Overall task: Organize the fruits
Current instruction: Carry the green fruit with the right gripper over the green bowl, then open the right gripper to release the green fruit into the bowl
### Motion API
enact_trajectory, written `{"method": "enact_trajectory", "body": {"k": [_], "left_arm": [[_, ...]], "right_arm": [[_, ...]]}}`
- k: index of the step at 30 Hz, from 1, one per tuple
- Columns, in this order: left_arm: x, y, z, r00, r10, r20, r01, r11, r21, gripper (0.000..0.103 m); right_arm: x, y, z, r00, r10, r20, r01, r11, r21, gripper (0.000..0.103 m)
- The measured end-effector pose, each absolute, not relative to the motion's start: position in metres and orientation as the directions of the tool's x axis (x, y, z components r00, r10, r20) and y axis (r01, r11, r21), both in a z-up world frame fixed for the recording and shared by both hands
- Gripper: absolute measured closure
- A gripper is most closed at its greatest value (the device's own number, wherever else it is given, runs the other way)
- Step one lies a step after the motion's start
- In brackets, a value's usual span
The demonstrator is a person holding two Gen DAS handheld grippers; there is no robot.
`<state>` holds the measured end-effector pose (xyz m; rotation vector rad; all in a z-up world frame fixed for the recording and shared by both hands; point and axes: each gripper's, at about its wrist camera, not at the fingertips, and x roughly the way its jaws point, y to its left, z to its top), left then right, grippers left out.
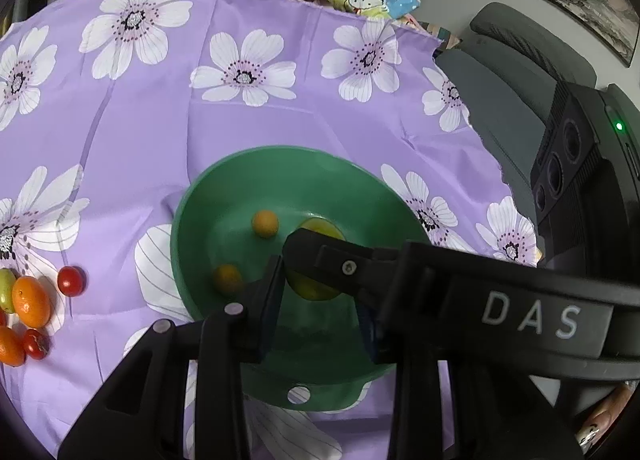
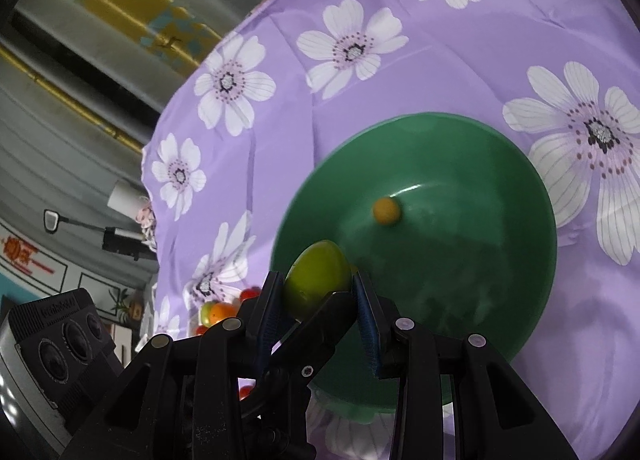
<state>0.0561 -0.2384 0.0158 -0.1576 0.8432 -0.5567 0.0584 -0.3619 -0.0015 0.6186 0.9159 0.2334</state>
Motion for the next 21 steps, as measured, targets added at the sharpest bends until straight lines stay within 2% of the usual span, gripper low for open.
{"method": "enact_trajectory", "body": {"k": [10,16,17,18,21], "left_arm": [[0.062,-0.238,0.003,0.490,-0.537,-0.687,0.380,0.841,-0.387,0.069],[0.057,-0.235,0.005,0.513,-0.510,-0.690,0.382,0.856,-0.348,0.070],[0.056,-0.231,0.007,0.520,-0.506,-0.688,0.382,0.858,-0.343,0.069],[0.056,-0.226,0.009,0.527,-0.503,-0.685,0.379,0.860,-0.341,0.069],[0.051,-0.207,0.019,0.555,-0.497,-0.667,0.355,0.867,-0.350,0.067]], "right_arm": [[0.064,-0.365,-0.012,0.555,0.438,-0.707,0.107,0.806,0.582,0.065],[0.065,-0.368,-0.010,0.570,0.386,-0.725,0.145,0.822,0.551,0.065],[0.064,-0.371,-0.010,0.581,0.373,-0.724,0.155,0.822,0.548,0.063],[0.064,-0.372,-0.009,0.588,0.367,-0.721,0.160,0.821,0.548,0.054],[0.061,-0.376,-0.003,0.644,0.322,-0.694,0.171,0.823,0.541,0.043]]}}
